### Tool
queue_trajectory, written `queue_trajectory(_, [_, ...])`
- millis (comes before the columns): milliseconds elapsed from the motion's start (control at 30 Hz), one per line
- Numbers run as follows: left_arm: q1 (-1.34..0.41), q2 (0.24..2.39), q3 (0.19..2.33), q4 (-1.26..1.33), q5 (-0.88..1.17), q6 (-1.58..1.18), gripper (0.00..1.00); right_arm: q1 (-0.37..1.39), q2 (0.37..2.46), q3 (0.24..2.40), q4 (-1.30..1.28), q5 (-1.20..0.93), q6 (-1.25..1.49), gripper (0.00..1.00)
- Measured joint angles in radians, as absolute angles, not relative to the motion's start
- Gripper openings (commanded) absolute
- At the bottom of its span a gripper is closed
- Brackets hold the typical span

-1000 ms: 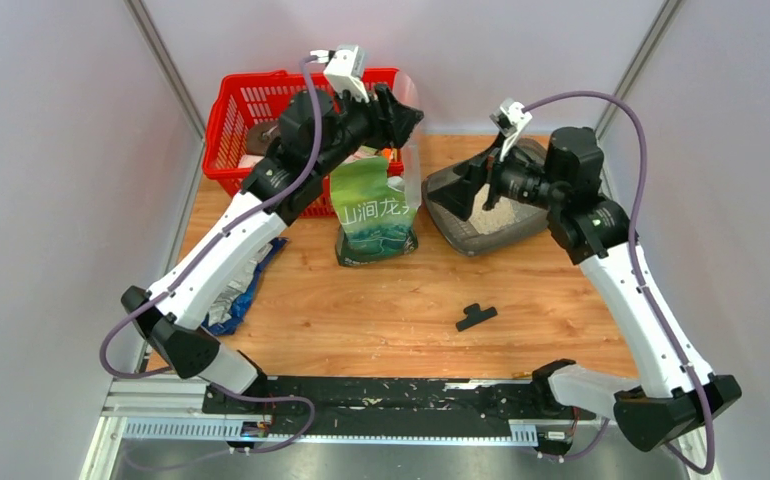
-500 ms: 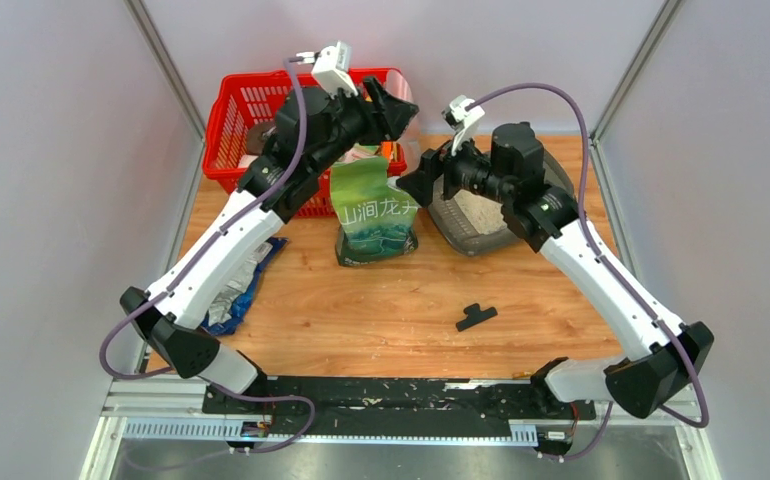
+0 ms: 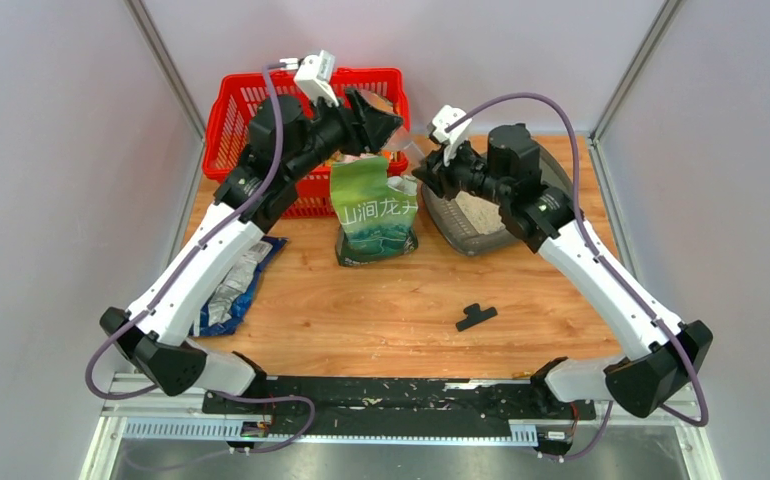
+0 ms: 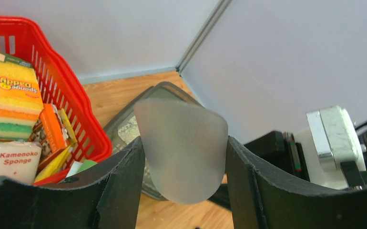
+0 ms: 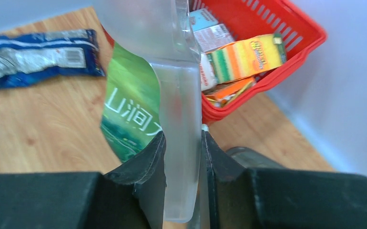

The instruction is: Fill the litter box with clean litter

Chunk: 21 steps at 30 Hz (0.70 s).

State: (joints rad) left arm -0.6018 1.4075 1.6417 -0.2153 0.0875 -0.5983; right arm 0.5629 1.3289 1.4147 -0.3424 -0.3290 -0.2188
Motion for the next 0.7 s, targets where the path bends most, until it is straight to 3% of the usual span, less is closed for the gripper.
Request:
queue_trajectory(200, [-0.567, 1.332, 1.617, -0.279, 0.272, -0.421, 0.67, 0.583, 1.288, 1.399, -0.345, -0.264, -0.555, 0.0])
queue_trajectory(400, [-0.508, 1.236, 1.611, -0.501, 0.439, -0.158, 0.69, 0.575, 1.187, 1.299, -0.295, -0.192, -0.848, 0.0])
queue_trajectory(700, [-0.408, 1.296, 1.861, -0.828, 0.656, 0.12, 0.67, 0.58, 1.088, 1.089, -0.141, -0.144, -1.257, 0.0])
